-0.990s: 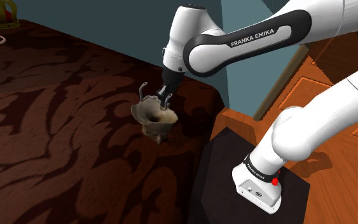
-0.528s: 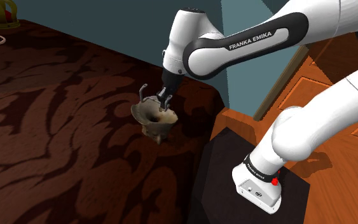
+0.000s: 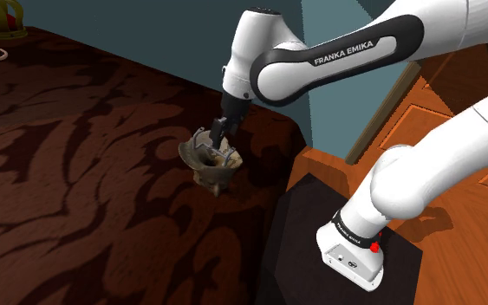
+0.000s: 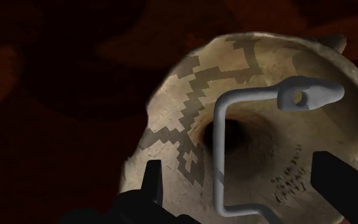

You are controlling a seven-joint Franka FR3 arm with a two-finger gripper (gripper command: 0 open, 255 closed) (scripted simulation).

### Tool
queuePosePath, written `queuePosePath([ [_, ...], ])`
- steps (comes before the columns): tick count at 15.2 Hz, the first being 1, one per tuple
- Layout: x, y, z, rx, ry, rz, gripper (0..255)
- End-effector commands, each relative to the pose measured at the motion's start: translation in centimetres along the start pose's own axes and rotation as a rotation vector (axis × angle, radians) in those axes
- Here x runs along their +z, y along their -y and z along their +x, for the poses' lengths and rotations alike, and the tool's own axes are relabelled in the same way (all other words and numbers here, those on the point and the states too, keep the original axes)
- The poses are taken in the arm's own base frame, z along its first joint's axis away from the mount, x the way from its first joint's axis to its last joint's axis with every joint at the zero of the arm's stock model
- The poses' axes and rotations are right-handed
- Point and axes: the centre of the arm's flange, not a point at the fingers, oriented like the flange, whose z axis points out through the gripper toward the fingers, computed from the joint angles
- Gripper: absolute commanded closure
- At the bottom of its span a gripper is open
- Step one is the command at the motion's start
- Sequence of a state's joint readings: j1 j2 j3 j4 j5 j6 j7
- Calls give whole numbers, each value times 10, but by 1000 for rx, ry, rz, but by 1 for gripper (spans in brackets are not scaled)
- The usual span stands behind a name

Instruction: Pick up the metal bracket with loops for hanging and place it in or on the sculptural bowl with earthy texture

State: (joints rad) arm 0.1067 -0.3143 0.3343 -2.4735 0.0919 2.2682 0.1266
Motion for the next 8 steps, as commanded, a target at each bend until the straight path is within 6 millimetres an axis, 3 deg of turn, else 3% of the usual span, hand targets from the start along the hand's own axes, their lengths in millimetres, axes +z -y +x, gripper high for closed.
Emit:
queuePosePath([
  [1, -21, 0, 0, 0, 1, 0, 0],
  [3, -44, 0, 0, 0, 1, 0, 0],
  [8, -44, 0, 0, 0, 1, 0, 0],
])
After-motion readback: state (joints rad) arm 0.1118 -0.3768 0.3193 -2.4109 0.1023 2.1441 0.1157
